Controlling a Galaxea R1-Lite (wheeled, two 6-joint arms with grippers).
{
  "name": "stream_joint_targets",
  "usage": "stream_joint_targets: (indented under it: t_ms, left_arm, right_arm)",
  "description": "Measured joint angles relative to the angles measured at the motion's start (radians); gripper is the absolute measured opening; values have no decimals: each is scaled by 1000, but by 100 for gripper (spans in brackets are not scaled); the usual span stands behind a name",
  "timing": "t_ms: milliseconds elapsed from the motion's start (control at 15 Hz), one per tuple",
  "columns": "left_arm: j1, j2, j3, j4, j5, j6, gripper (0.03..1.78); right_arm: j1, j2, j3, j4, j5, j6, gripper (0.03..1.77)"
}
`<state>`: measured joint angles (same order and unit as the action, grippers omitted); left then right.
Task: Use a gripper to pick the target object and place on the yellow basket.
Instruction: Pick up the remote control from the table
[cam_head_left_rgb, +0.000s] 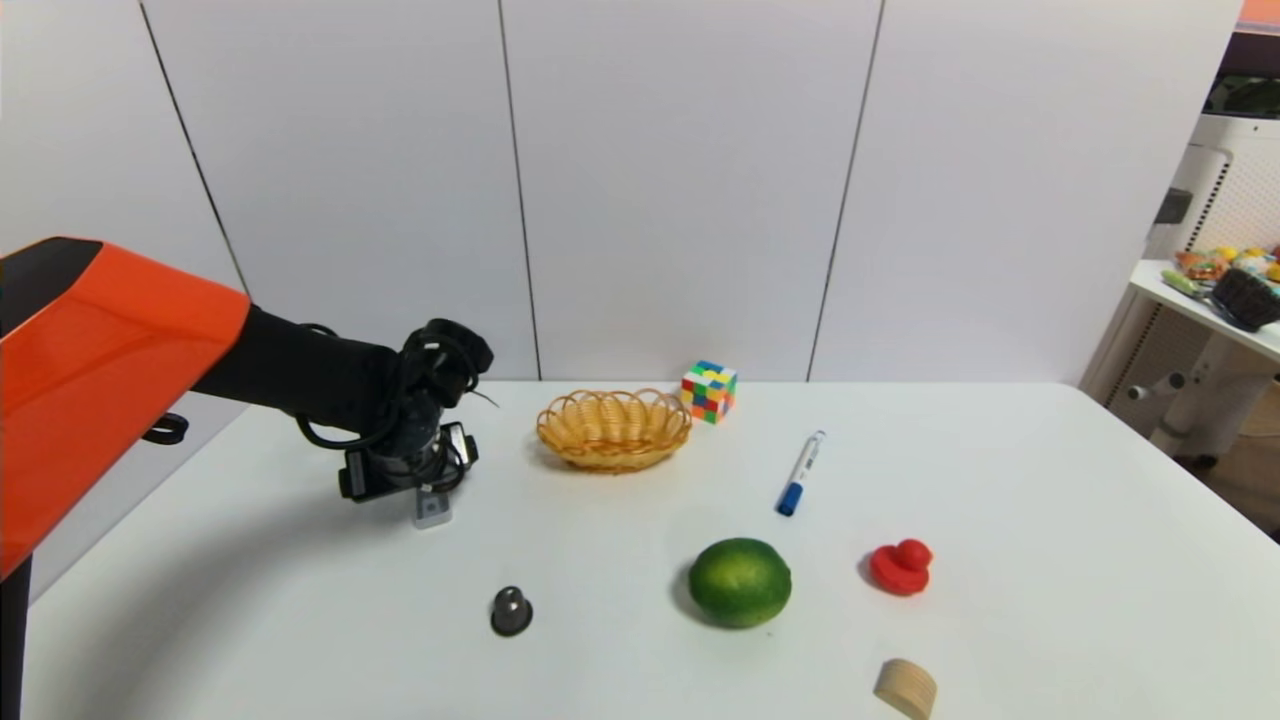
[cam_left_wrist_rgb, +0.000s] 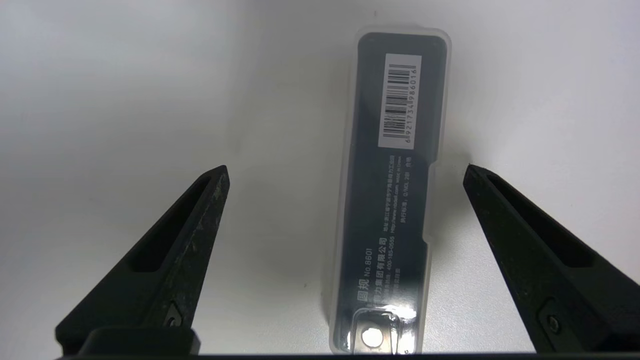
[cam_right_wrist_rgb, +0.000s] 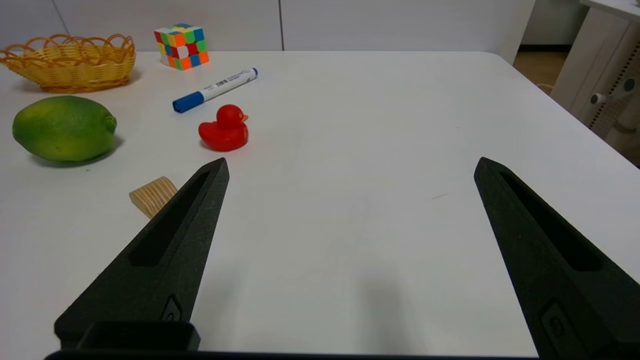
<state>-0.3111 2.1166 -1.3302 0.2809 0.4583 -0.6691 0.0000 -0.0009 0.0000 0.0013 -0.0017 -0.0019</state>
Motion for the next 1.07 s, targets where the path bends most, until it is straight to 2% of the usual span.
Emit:
stream_joint_targets:
  t_ms: [1000, 1067]
  left_arm:
    - [-1, 23, 7, -61, -14, -11, 169]
    - [-1, 23, 9, -63, -15, -11, 161]
  right_arm:
    - [0, 0, 0, 0, 0, 0, 169]
    - [0, 0, 0, 0, 0, 0, 169]
